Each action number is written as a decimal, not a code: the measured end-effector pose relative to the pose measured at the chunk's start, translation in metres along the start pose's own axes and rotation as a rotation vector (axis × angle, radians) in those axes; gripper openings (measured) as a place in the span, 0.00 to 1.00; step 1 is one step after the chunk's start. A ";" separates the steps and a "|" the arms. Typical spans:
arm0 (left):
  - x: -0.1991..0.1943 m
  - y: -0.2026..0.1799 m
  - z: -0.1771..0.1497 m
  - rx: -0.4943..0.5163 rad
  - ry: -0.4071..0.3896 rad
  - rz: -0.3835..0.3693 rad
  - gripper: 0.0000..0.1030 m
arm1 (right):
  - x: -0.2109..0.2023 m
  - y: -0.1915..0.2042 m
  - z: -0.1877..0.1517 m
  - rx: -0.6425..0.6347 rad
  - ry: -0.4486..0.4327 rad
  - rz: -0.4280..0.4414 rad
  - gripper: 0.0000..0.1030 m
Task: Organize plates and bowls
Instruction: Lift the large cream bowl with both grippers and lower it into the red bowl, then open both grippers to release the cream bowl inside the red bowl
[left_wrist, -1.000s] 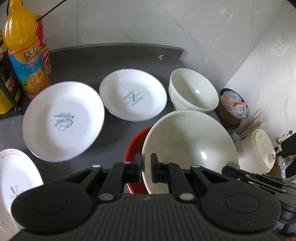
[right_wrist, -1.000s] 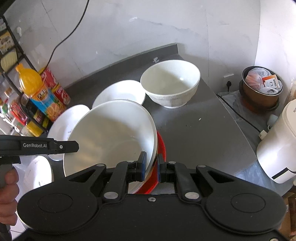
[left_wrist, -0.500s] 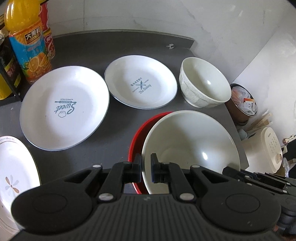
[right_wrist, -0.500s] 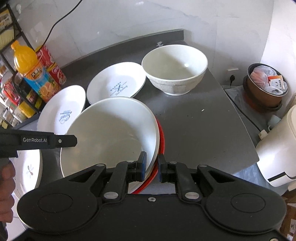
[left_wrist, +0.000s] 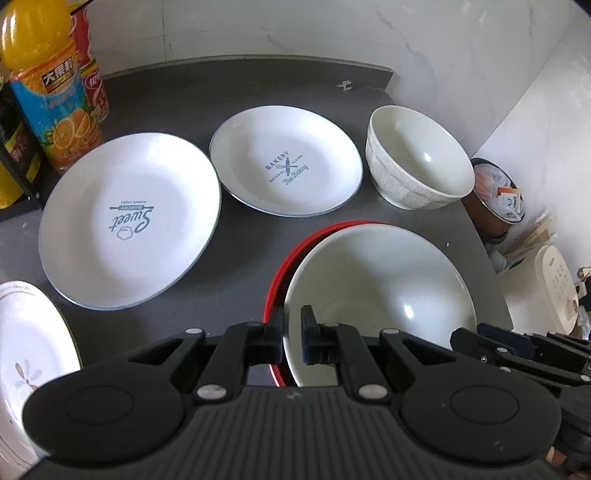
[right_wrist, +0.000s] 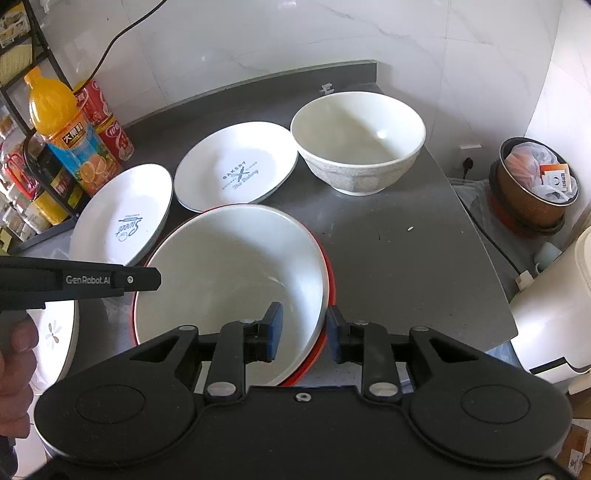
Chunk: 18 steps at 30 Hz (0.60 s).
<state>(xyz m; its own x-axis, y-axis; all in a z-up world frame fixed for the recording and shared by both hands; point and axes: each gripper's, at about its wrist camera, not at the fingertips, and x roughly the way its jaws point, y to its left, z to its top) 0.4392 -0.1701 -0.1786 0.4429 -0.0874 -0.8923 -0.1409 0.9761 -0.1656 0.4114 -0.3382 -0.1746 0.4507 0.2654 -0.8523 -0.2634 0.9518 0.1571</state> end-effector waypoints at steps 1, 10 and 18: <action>0.000 0.000 0.001 0.001 0.005 0.002 0.08 | -0.001 -0.001 0.001 0.008 -0.003 0.006 0.27; -0.018 -0.010 0.021 0.037 -0.042 0.029 0.35 | -0.013 -0.025 0.016 0.098 -0.071 0.024 0.30; -0.017 -0.022 0.044 0.038 -0.088 0.041 0.52 | -0.012 -0.052 0.034 0.157 -0.124 0.007 0.48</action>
<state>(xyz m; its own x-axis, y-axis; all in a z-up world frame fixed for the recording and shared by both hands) 0.4734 -0.1812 -0.1413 0.5140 -0.0311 -0.8572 -0.1274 0.9855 -0.1122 0.4486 -0.3854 -0.1552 0.5535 0.2801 -0.7843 -0.1350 0.9595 0.2474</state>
